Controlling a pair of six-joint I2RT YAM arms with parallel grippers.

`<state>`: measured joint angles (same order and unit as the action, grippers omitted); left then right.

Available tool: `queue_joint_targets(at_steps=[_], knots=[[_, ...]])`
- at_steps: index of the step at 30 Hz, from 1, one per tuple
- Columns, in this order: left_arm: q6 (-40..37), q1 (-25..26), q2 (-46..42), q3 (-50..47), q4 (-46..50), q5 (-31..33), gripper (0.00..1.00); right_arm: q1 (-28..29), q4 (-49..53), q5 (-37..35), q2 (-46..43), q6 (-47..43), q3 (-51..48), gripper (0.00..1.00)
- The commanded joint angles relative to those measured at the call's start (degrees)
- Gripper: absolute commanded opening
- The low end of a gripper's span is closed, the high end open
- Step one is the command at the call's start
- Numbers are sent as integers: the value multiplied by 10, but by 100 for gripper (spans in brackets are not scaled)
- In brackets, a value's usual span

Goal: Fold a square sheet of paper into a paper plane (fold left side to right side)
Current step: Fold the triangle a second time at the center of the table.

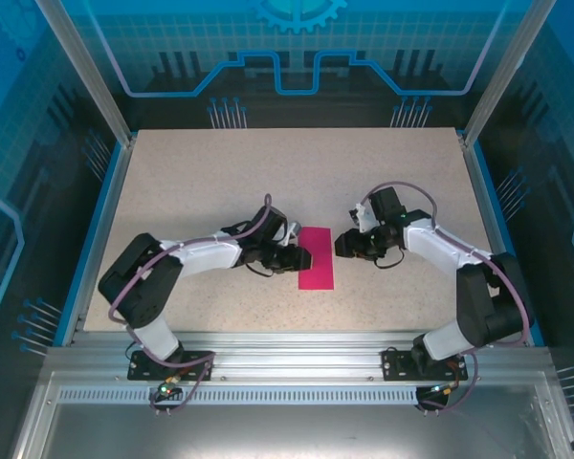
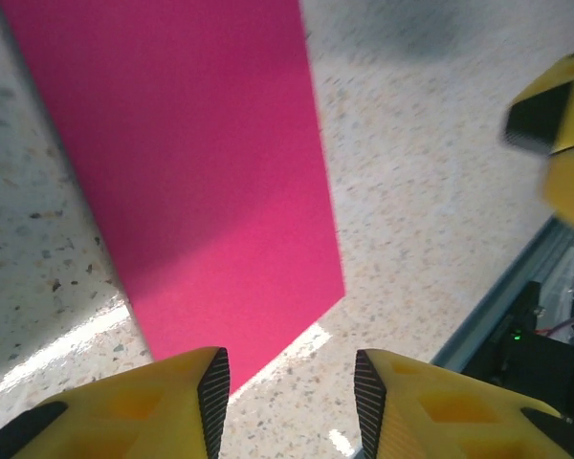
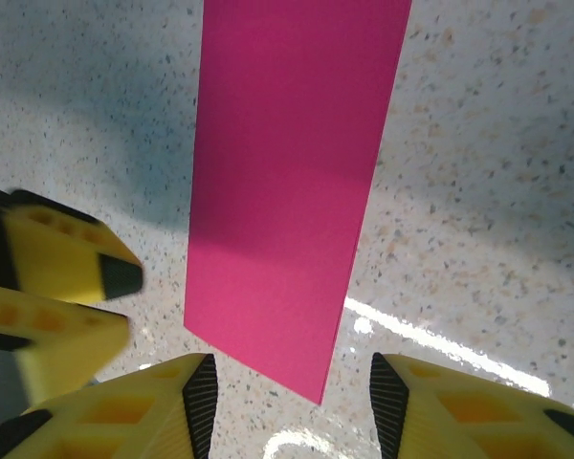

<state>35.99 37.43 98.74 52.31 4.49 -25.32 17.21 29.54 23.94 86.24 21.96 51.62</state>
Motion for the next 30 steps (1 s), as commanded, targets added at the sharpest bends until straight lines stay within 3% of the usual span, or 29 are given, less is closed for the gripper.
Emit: queue_joint_targets(at_steps=[1, 10, 16, 30], knots=[[14, 7, 32, 18, -10, 3, 44, -3, 10, -9, 20, -8, 20, 49], [6, 6, 65, 26, 7, 20, 44, -3, 2, -16, 55, -6, 23, 50], [1, 7, 55, 13, 21, 33, 44, -8, -41, 13, 96, -8, 44, 55], [4, 7, 46, 0, 15, 35, 44, -12, -125, 59, 224, -10, 136, 56]])
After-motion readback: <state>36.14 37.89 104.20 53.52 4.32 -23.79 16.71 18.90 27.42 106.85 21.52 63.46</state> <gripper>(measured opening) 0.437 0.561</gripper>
